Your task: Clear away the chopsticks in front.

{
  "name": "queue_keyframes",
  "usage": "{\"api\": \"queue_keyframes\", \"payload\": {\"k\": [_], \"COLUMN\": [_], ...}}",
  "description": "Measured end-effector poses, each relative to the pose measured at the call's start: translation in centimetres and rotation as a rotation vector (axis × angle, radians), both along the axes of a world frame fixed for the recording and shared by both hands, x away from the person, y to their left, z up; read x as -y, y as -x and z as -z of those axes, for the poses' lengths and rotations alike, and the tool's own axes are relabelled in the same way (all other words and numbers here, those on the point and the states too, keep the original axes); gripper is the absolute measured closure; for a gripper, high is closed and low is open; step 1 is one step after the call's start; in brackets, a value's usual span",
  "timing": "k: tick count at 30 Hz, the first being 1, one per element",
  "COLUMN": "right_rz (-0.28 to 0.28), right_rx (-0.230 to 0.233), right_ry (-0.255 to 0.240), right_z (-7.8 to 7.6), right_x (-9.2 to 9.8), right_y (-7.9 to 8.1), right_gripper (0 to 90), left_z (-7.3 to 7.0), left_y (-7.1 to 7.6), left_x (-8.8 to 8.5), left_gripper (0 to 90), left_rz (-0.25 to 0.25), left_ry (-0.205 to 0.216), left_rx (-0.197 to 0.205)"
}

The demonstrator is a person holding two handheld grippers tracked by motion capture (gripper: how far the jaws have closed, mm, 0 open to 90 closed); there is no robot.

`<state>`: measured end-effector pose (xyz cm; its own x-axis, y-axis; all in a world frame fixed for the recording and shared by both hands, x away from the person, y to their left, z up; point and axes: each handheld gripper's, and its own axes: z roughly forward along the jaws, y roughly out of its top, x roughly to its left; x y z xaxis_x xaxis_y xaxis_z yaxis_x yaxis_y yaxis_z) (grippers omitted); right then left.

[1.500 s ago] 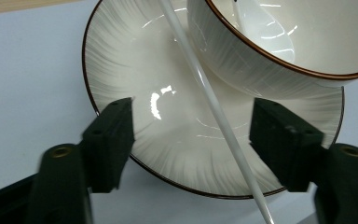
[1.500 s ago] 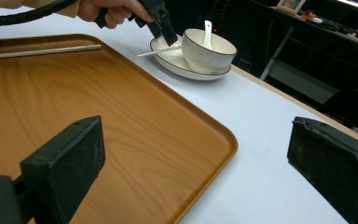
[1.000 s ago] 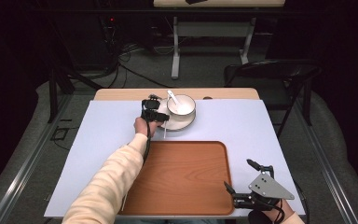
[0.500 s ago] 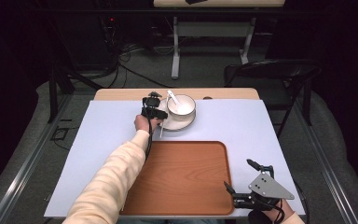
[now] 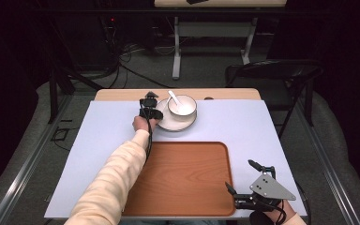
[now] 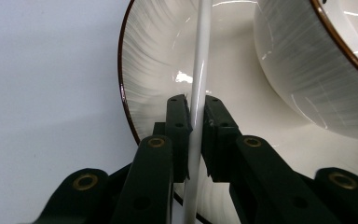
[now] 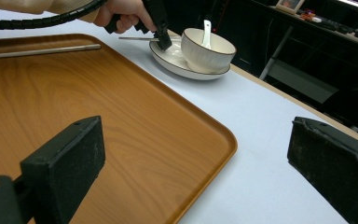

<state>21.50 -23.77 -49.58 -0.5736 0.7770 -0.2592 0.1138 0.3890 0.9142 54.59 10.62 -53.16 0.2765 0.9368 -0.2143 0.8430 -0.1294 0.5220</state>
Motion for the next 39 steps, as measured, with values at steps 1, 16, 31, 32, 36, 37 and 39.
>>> {"api": "queue_keyframes", "payload": {"k": [1,16,31,32,36,37,39], "right_rz": [0.0,0.0,0.002,0.003,0.001,0.0,-0.001], "right_rx": [0.0,0.001,-0.003,-0.003,-0.003,-0.002,-0.004], "right_ry": [0.0,-0.001,0.001,0.002,0.001,0.001,0.001], "right_z": [0.0,0.0,0.0,0.0,0.0,0.0,0.0], "right_x": [0.0,0.0,0.0,0.0,0.0,0.0,0.0], "right_y": [0.0,0.0,0.0,-0.1,-0.1,-0.1,-0.1], "right_gripper": [3.5,3.4,3.5,3.5,3.6,3.6,3.6], "left_z": [0.0,-2.3,-4.1,-4.2,-4.7,-5.0,-5.3], "left_y": [0.0,1.4,5.0,5.2,6.1,6.7,7.2], "left_x": [-0.1,-1.5,-5.3,-5.5,-6.0,-6.2,-6.4], "left_gripper": [84.2,84.8,84.8,84.8,84.8,84.8,84.8], "left_rz": [-0.011,0.0,0.015,0.017,0.032,0.032,0.043], "left_ry": [-0.001,0.074,0.135,0.138,0.147,0.162,0.163], "left_rx": [0.008,0.073,0.121,0.122,0.133,0.141,0.151]}}
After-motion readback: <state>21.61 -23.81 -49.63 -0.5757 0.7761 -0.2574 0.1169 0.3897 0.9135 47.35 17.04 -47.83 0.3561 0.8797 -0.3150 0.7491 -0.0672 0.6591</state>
